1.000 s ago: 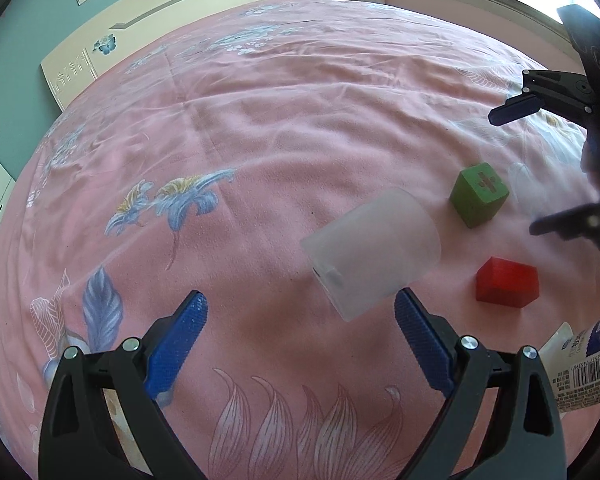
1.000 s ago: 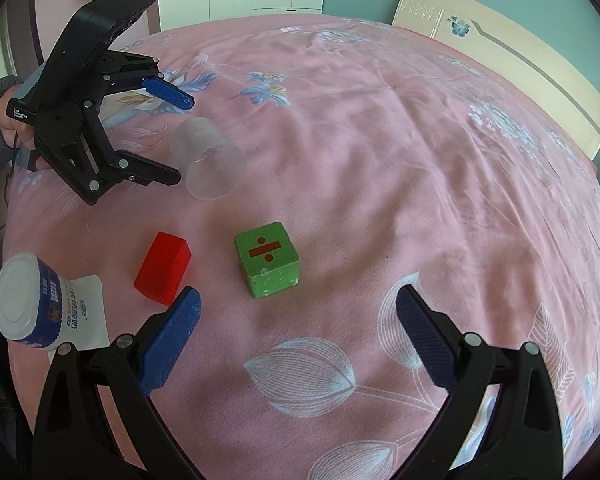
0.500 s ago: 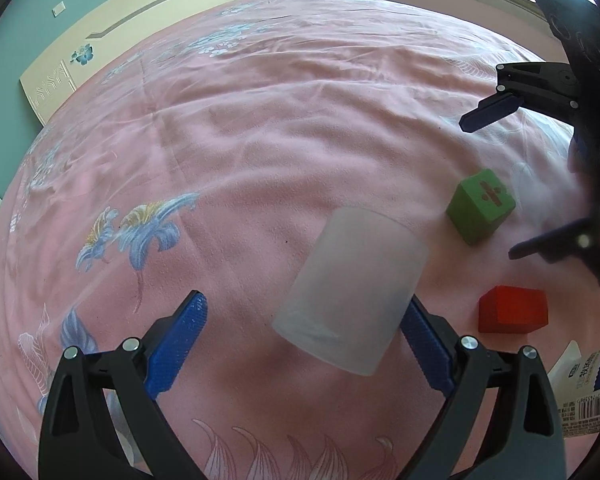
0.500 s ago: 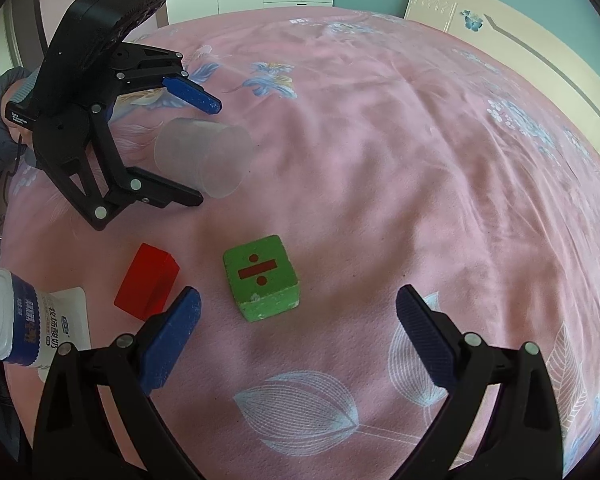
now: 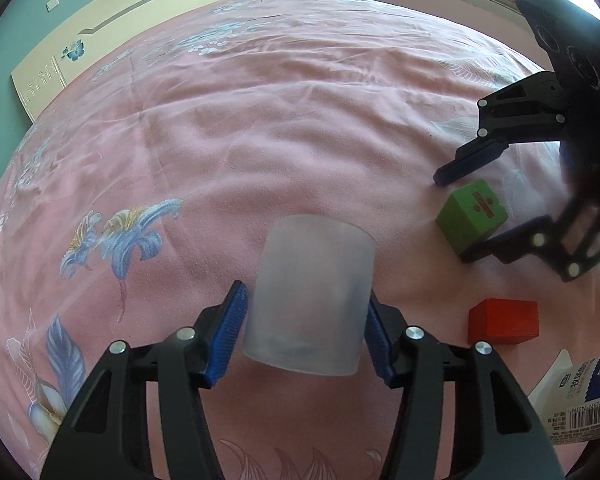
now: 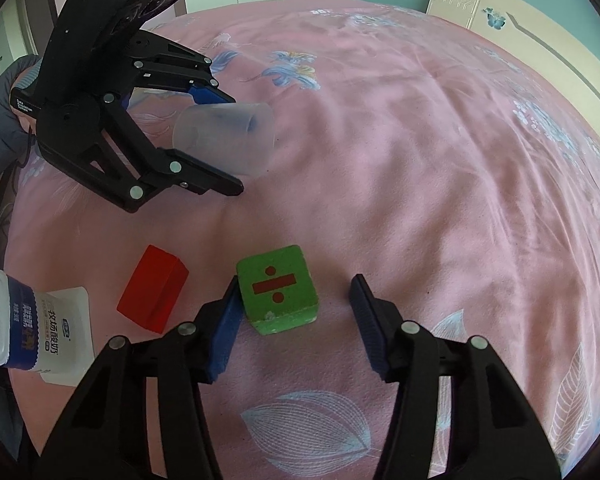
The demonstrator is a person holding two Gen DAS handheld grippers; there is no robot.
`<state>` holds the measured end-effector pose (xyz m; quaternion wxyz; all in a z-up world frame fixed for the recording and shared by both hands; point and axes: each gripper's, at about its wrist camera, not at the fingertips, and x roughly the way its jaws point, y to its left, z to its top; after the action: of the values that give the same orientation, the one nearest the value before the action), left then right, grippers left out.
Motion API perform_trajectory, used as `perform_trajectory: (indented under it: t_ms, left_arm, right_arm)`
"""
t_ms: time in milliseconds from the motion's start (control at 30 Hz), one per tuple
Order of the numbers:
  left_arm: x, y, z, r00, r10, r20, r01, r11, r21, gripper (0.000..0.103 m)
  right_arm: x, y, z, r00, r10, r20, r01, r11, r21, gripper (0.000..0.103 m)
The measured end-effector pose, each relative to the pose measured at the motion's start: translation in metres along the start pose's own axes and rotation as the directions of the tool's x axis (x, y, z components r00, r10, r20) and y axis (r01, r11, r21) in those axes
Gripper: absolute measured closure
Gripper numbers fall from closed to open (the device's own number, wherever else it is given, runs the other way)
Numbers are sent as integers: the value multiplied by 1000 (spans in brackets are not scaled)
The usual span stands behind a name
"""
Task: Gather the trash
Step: 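Grasp the frosted plastic cup with left tool while right tool grasps the green cube, then lift the cup and green cube and carry them down to the bin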
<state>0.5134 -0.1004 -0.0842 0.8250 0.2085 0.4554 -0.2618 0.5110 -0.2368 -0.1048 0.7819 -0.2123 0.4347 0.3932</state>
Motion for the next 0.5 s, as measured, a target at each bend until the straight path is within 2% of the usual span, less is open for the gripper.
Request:
perform_trajectory:
  t_ms: [100, 233, 500]
  left_arm:
    - [0, -3, 0, 1000, 13, -2, -13, 1000, 6, 52]
    - [1, -3, 0, 1000, 25, -4, -25, 1000, -8, 53]
    - [-6, 5, -5, 998, 63, -17, -64, 997, -47, 53]
  right_arm:
    - [0, 0, 0, 1000, -2, -4, 2, 1000, 4, 56]
    - [3, 3, 4, 1000, -19, -24, 19, 1000, 8, 72]
    - [2, 7, 5, 998, -47, -46, 48, 999, 24, 72]
